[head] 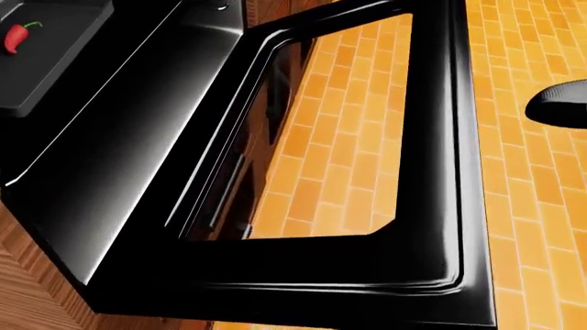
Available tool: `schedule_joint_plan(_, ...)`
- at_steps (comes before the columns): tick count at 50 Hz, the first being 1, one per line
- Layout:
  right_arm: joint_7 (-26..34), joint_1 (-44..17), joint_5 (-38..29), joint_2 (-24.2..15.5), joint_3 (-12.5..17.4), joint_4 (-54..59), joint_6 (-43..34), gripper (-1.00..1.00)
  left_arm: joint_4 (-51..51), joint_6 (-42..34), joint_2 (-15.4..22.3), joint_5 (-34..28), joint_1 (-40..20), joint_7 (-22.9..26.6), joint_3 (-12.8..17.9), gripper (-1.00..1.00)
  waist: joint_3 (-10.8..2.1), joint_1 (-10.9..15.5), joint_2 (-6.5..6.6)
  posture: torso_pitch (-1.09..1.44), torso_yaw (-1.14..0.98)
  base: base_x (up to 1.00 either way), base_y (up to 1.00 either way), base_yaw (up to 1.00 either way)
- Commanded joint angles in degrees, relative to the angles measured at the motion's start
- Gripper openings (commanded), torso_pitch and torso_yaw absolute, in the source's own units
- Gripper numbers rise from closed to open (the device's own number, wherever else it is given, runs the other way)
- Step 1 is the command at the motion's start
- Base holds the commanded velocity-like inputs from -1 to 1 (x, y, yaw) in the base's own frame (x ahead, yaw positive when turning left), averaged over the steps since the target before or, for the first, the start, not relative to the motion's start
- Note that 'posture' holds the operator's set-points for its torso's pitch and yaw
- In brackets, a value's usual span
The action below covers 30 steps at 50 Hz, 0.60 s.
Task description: Close the oven door.
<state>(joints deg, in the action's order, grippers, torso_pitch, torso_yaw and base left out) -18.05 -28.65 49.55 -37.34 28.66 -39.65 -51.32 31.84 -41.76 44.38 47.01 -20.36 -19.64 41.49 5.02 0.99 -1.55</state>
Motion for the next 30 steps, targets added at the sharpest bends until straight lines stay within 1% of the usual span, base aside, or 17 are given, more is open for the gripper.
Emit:
schedule_joint_plan(1, -1.1, -1.9, -1.7, -1.6, 0.8, 0.0, 1.7, 1.0, 1.0, 2.5, 1.7, -0.3, -1.6, 0.4, 0.9, 1.0, -1.46, -0.1, 0.57, 0.0, 0.0, 0.0, 0.0, 0.0)
schedule_joint_plan(5, -1.0, -3.1, -6.2, -2.2, -0.8, 1.4, 2.4, 1.0, 0.6, 3.2, 1.8, -2.3, -1.5, 0.7, 0.6, 1.0, -1.77, -0.2, 1.32, 0.0, 0.0, 0.0, 0.0, 0.0)
schedule_joint_plan(8, -1.2, -4.5, -8.2, -2.0, -0.2, 2.5, 2.0, 1.0, 0.8, 3.8, 1.8, -4.3, -1.4, 1.2, 0.5, 1.0, -1.92, -0.4, 1.7, 0.0, 0.0, 0.0, 0.0, 0.0)
schedule_joint_plan(11, -3.6, -6.7, -8.3, -1.8, 0.6, 4.2, 1.6, 1.0, 0.6, 3.6, 1.7, -4.9, -1.5, 1.7, 0.8, 1.0, -2.06, -0.5, 1.95, 0.0, 0.0, 0.0, 0.0, 0.0)
schedule_joint_plan(13, -2.7, -6.7, -9.4, -2.8, 0.5, 4.6, 3.9, 1.0, 0.5, 2.6, 1.7, -3.7, -1.8, 1.5, 1.5, 1.0, -2.06, -0.5, 2.02, 0.0, 0.0, 0.0, 0.0, 0.0)
schedule_joint_plan(14, -2.9, -6.9, -11.9, -2.9, 0.1, 5.5, 6.9, 1.0, 0.6, 2.3, 1.8, -3.2, -1.8, 1.3, 1.6, 1.0, -2.08, -0.5, 2.04, 0.0, 0.0, 0.0, 0.0, 0.0)
schedule_joint_plan(15, -1.9, -6.5, -11.3, -3.7, 0.2, 5.8, 5.8, 1.0, 0.6, 2.1, 1.8, -2.7, -1.8, 1.0, 1.7, 1.0, -2.0, -0.5, 2.09, 0.0, 0.0, 0.0, 0.0, 0.0)
schedule_joint_plan(16, 0.3, -5.4, -13.4, -4.7, -0.6, 5.8, 7.2, 1.0, 0.6, 1.9, 1.9, -2.4, -1.7, 0.8, 1.8, 1.0, -2.03, -0.6, 2.1, 0.0, 0.0, 0.0, 0.0, 0.0)
schedule_joint_plan(19, 2.1, -5.2, -12.7, -4.3, 0.1, 6.3, 4.4, 1.0, 0.5, 1.6, 2.3, -1.2, -1.7, 0.2, 2.1, 1.0, -2.03, -0.7, 2.04, 0.0, 0.0, 0.0, 0.0, 0.0)
schedule_joint_plan(20, 1.3, -6.0, -10.5, -3.5, 1.0, 6.8, 2.2, 1.0, 0.5, 1.6, 2.5, -0.9, -1.7, -0.1, 2.3, 1.0, -2.05, -0.7, 2.0, 0.0, 0.0, 0.0, 0.0, 0.0)
schedule_joint_plan(21, -0.7, -6.8, -11.7, -3.0, 0.8, 8.0, 3.2, 1.0, 0.4, 1.6, 2.6, -0.6, -1.7, -0.2, 2.4, 1.0, -2.11, -0.7, 2.01, 0.0, 0.0, 0.0, 0.0, 0.0)
schedule_joint_plan(22, -1.5, -7.1, -12.6, -3.6, 0.3, 8.8, 2.9, 1.0, 0.2, 1.7, 2.8, -0.4, -1.6, -0.5, 2.5, 1.0, -2.08, -0.8, 2.02, 0.0, 0.0, 0.0, 0.0, 0.0)
schedule_joint_plan(23, -1.0, -7.3, -12.5, -3.5, 0.1, 9.2, 3.4, 1.0, 0.2, 1.8, 2.9, -0.2, -1.6, -0.6, 2.5, 1.0, -2.1, -0.8, 2.01, 0.0, 0.0, 0.0, 0.0, 0.0)
schedule_joint_plan(24, 1.3, -6.5, -12.7, -3.8, -0.7, 9.5, 4.2, 1.0, 0.1, 1.8, 3.2, -0.1, -1.5, -0.7, 2.6, 1.0, -2.13, -0.8, 2.01, 0.0, 0.0, 0.0, 0.0, 0.0)
schedule_joint_plan(27, 3.7, -5.2, -16.5, -2.6, -1.4, 9.8, 7.4, 1.0, 0.0, 2.4, 4.1, -0.3, -1.3, -0.7, 3.0, 1.0, -2.04, -0.8, 2.0, 0.0, 0.0, 0.0, 0.0, 0.0)
schedule_joint_plan(28, 2.8, -6.0, -13.8, -1.8, 0.1, 10.8, 3.7, 1.0, 0.0, 2.6, 4.5, -0.7, -1.3, -0.6, 3.1, 1.0, -2.05, -0.8, 2.0, 0.0, 0.0, 0.0, 0.0, 0.0)
schedule_joint_plan(30, 4.7, -5.3, -13.5, -2.5, 0.7, 12.4, 4.2, 1.0, -0.3, 3.0, 5.2, -1.3, -1.3, -0.2, 3.5, 1.0, -2.22, -0.9, 1.99, 0.0, 0.0, 0.0, 0.0, 0.0)
